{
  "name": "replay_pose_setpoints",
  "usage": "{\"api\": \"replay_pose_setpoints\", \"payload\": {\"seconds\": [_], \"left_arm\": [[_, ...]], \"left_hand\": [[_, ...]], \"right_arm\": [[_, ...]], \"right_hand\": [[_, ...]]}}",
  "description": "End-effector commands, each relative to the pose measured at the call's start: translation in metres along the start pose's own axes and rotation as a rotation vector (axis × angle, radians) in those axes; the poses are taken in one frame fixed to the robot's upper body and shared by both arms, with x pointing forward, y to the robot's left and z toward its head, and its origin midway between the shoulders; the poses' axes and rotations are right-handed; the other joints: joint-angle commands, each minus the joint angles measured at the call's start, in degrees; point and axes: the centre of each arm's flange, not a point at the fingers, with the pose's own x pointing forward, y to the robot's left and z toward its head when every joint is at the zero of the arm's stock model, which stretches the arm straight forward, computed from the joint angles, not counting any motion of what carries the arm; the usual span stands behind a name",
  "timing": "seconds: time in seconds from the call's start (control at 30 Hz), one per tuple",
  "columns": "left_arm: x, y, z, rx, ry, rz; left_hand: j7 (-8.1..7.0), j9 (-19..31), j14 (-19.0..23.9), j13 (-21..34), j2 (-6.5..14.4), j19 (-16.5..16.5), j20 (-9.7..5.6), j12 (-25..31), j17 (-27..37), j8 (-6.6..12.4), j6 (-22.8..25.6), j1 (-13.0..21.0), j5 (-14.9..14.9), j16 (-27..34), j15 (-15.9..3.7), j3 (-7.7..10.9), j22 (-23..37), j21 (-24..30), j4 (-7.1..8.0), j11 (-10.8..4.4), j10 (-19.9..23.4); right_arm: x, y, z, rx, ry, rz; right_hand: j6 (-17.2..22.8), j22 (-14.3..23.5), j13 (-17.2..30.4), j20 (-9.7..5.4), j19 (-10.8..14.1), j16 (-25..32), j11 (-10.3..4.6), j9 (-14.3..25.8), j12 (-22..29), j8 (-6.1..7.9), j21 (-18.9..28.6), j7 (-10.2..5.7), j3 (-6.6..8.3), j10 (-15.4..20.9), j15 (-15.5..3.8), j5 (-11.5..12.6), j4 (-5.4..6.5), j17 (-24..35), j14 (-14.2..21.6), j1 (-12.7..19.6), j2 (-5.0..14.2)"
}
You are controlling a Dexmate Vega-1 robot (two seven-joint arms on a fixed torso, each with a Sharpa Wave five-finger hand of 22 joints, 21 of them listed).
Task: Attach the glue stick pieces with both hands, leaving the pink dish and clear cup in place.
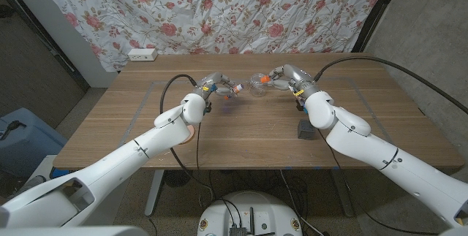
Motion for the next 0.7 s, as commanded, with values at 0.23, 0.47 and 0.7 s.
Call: {"api": "replay_pose_setpoints", "payload": {"seconds": [0.23,0.47,0.7], "left_arm": [[0.010,-0.003,0.005,-0.058,-0.056,-0.021],[0.012,-0.006,0.005,-0.066,-0.080,-0.036],[0.011,-0.006,0.004,-0.069,-0.087,-0.039]], "left_hand": [[4.62,0.27,-0.46,0.90,5.28,-0.33,-0.90,0.34,0.14,-0.15,4.33,-4.92,0.40,-0.07,-8.31,2.28,0.07,0.15,1.59,0.16,2.97],[4.68,0.28,-0.57,0.90,5.28,-0.43,-0.88,0.32,0.13,-0.22,4.26,-5.14,0.40,-0.06,-8.28,2.45,0.07,0.14,1.55,0.17,2.77],[4.70,0.28,-0.71,0.90,5.26,-0.50,-0.87,0.31,0.13,-0.26,4.20,-5.23,0.40,-0.08,-8.28,2.56,0.08,0.13,1.49,0.18,2.66]], "right_arm": [[0.012,-0.001,0.012,-0.007,-0.035,0.025],[0.015,-0.006,0.012,-0.006,-0.046,0.050],[0.017,-0.010,0.008,0.004,-0.048,0.077]], "right_hand": [[0.35,0.28,0.29,0.06,0.06,0.50,0.00,0.14,0.01,-0.27,-0.09,0.00,-0.20,0.70,-7.64,0.32,-0.32,0.15,0.25,-0.35,0.28],[0.42,0.29,0.36,0.08,0.04,0.51,0.00,0.13,0.01,-0.37,-0.10,0.00,-0.26,0.75,-7.64,0.34,-0.36,0.15,0.20,-0.36,0.32],[0.46,0.29,0.51,0.14,-0.06,0.46,0.00,0.13,0.09,-0.53,-0.13,-0.01,-0.34,0.94,-7.63,0.36,-0.41,0.14,0.03,-0.38,0.37]]}}
